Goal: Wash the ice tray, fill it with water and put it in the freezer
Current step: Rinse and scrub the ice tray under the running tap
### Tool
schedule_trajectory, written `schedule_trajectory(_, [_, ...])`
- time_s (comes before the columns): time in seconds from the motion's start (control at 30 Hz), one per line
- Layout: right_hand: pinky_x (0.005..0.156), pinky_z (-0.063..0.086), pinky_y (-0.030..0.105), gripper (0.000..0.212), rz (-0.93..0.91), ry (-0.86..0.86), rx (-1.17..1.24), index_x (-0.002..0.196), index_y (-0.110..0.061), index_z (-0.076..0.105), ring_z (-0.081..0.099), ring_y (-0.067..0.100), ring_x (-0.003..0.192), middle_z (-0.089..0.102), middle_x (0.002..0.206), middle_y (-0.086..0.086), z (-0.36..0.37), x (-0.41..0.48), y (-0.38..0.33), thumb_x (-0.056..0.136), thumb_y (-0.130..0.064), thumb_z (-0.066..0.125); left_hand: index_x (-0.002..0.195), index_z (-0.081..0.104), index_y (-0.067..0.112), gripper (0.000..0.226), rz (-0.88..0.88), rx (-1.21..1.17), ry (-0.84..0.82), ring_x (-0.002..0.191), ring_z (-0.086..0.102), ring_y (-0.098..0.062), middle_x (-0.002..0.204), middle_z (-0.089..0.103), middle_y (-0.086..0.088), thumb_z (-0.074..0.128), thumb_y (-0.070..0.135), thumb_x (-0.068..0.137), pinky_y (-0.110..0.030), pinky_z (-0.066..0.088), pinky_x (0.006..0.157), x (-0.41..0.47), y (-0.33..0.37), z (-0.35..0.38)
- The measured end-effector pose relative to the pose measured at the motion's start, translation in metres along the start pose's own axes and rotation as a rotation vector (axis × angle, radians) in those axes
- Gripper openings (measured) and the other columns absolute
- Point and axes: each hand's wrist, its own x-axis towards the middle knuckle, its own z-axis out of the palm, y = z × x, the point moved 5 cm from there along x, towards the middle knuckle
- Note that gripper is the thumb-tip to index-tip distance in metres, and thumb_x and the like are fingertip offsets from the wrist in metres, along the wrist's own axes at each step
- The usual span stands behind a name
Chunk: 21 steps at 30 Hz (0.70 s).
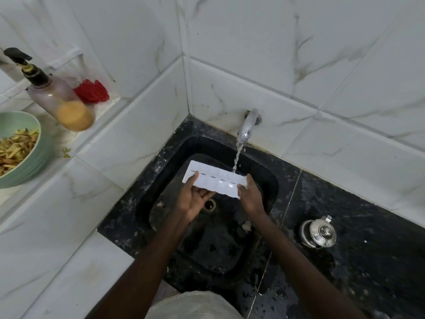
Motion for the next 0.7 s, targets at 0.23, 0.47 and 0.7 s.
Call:
schedule_trajectory(0.23, [0.121, 0.040, 0.047, 0.050, 0.032, -0.157, 0.264, 0.152, -0.004, 0.048, 0.052, 0.023, 0.140, 0.053, 0.155, 0.006, -0.009, 0.027, 0.012, 0.103, 0.006, 0.053, 0.154, 0.042, 0.003, 0.114, -0.092, -0.020, -0.223, 0.148, 0.037, -0.044, 0.157, 0.042, -0.027, 0.057, 0.086, 0.076, -0.067, 0.035, 0.116, -0.022, 0.031, -0.027])
schedule_trajectory(0.47, [0.110, 0.047, 0.027, 0.071, -0.277, -0.406, -0.042, 0.155, -0.030, 0.047, 0.048, -0.003, 0.139, 0.047, 0.157, -0.019, -0.024, 0.029, -0.024, 0.093, -0.026, 0.079, 0.148, 0.054, 0.004, 0.095, -0.400, 0.272, -0.317, 0.127, 0.060, -0.040, 0.145, 0.057, -0.026, 0.040, 0.080, 0.094, -0.054, 0.047, 0.111, -0.027, 0.018, -0.015])
schedule_trajectory(0.7, [0.106, 0.045, 0.022, 0.053, -0.477, -0.129, -0.372, 0.141, -0.015, 0.060, 0.059, 0.023, 0.130, 0.061, 0.144, 0.006, -0.017, 0.027, -0.054, 0.093, -0.026, 0.077, 0.143, 0.056, 0.004, 0.047, -0.329, 0.547, -0.286, 0.125, 0.065, -0.038, 0.137, 0.066, -0.021, 0.060, 0.028, 0.103, -0.056, 0.049, 0.109, -0.015, -0.018, 0.010])
